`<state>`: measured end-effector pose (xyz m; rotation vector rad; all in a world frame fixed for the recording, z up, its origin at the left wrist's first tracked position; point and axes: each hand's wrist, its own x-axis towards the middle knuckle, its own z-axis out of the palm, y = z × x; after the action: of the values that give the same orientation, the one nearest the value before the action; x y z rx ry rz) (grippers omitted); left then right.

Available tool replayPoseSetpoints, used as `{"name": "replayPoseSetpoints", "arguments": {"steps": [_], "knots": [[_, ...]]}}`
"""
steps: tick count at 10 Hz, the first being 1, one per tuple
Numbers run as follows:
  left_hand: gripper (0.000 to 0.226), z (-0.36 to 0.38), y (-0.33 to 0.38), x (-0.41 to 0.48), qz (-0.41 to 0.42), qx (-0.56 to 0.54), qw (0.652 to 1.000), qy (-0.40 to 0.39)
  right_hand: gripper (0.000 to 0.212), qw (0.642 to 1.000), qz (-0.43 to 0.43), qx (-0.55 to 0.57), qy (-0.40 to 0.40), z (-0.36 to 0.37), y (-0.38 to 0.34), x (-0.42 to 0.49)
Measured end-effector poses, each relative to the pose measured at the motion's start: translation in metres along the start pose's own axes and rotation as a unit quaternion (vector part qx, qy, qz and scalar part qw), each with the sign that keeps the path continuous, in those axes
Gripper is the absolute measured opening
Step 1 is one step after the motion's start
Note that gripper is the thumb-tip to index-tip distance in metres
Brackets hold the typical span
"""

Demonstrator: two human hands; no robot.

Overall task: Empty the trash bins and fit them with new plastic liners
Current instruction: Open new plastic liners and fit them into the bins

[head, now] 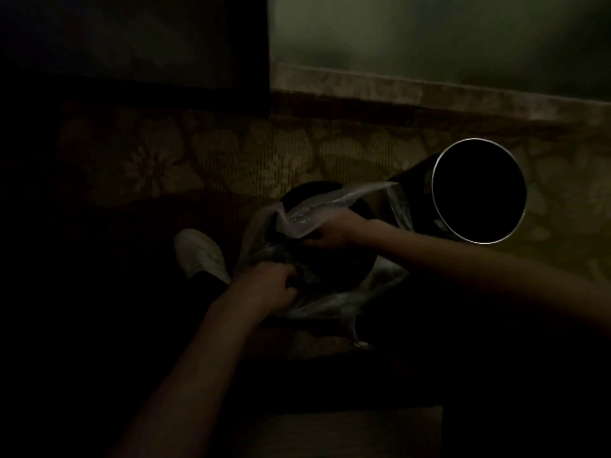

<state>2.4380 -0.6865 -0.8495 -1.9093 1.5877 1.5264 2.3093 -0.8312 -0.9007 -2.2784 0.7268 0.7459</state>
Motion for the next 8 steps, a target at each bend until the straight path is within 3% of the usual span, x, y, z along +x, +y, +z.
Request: {"name": "replayPoseSetpoints", "arguments": {"steps": [1, 2, 3, 4, 5, 6, 7, 8], "knots": [[0.034, 0.006, -0.003, -0.004, -0.018, 0.022, 0.999, -0.039, 0.036, 0.983, -0.062, 0.111, 0.13, -0.025, 0.011, -0.015], [0.03, 0.012, -0.011, -0.005, -0.036, 0.014, 0.998, -0.05, 0.044, 0.947, -0.002, 0.26, 0.186, -0.049, 0.02, -0.012], [0.028, 0.013, -0.021, 0.003, -0.05, -0.034, 0.997, -0.037, 0.054, 0.929, 0.023, 0.285, 0.234, -0.056, 0.033, 0.011], [0.013, 0.015, -0.029, 0.013, -0.061, -0.083, 0.995, -0.015, 0.063, 0.963, 0.052, 0.21, 0.158, -0.047, 0.05, 0.035], [0.027, 0.024, -0.037, 0.025, -0.081, -0.096, 0.991, 0.039, 0.071, 0.977, 0.088, 0.164, 0.109, -0.03, 0.067, 0.048], [0.049, 0.033, -0.044, 0.034, -0.092, -0.054, 0.993, 0.049, 0.073, 0.961, 0.105, 0.236, 0.096, -0.021, 0.079, 0.049], [0.091, 0.047, -0.045, 0.038, -0.107, 0.015, 0.994, 0.016, 0.076, 0.934, 0.164, 0.317, 0.022, -0.017, 0.1, 0.035], [0.107, 0.062, -0.041, 0.037, -0.128, 0.043, 0.991, 0.005, 0.092, 0.913, 0.223, 0.34, -0.027, -0.01, 0.113, 0.01]]}}
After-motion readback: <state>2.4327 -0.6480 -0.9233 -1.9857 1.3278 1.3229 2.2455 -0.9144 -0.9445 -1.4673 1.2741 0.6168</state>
